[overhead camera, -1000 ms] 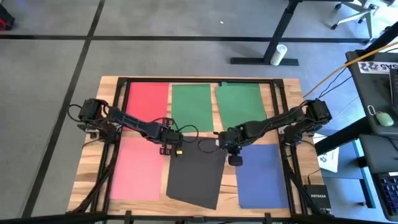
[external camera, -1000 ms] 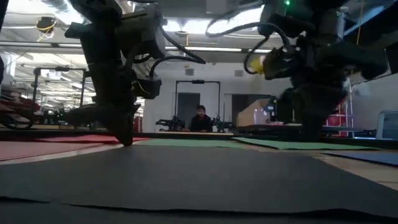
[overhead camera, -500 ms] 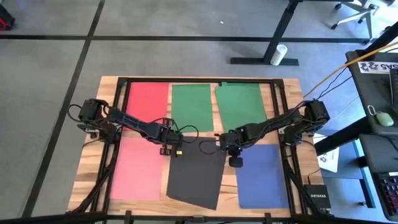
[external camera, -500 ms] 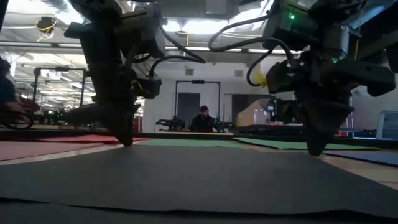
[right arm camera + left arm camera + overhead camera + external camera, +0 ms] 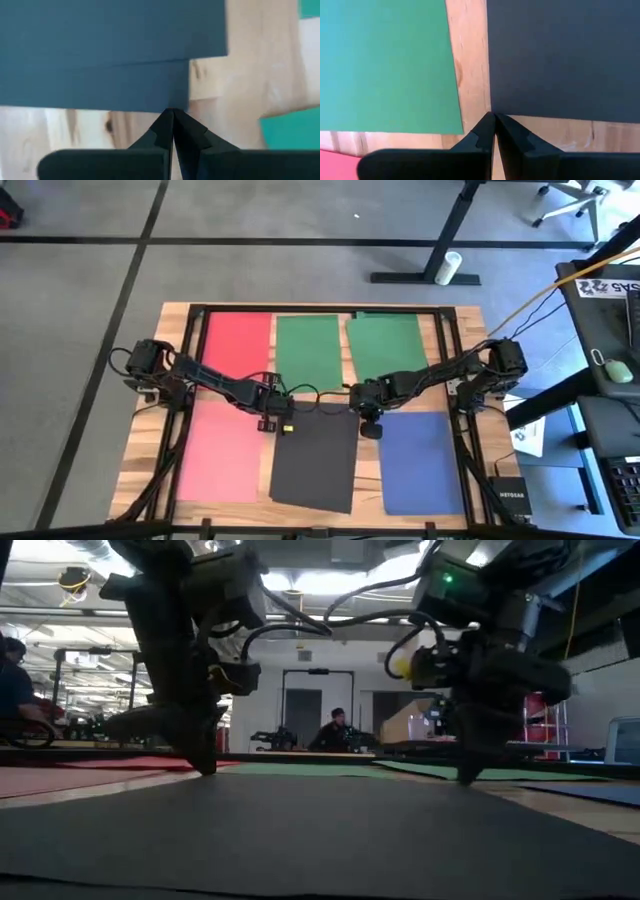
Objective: Organize paper
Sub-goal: Stack the black paper on top of the black paper
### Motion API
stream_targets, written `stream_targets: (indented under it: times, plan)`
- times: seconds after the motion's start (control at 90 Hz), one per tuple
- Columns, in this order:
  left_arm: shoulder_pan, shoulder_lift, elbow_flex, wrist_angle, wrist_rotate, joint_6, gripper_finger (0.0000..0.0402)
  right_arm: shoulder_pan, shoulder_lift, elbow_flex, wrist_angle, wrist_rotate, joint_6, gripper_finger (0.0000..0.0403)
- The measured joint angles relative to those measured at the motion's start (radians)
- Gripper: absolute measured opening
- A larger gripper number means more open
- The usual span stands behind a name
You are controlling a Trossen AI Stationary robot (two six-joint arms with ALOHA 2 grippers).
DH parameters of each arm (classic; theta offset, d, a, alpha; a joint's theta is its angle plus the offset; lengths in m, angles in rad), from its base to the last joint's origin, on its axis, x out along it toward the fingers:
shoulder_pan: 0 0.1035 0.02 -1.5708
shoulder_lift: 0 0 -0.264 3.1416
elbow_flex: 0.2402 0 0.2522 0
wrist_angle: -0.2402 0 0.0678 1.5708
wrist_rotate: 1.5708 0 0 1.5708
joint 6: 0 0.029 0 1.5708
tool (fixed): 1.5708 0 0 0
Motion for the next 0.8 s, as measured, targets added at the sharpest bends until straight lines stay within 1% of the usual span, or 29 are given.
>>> stream_targets:
  times: [0.367,0.556,0.689,0.8]
  plan:
    - [-0.003,0.000,0.000,0.012,0.002,-0.002,0.0000,0.002,0.038,0.005,0.051,-0.016,-0.011,0.0000]
    - [-0.012,0.000,0.009,0.015,0.006,-0.005,0.0000,0.002,0.028,0.004,0.056,-0.015,-0.019,0.0000]
    - [-0.018,-0.001,0.030,0.013,0.029,-0.007,0.0000,0.002,0.016,0.002,0.068,0.002,-0.030,0.0000]
    - [-0.028,-0.001,0.050,0.012,0.025,0.000,0.0000,0.002,0.016,0.002,0.065,0.004,-0.032,0.0000]
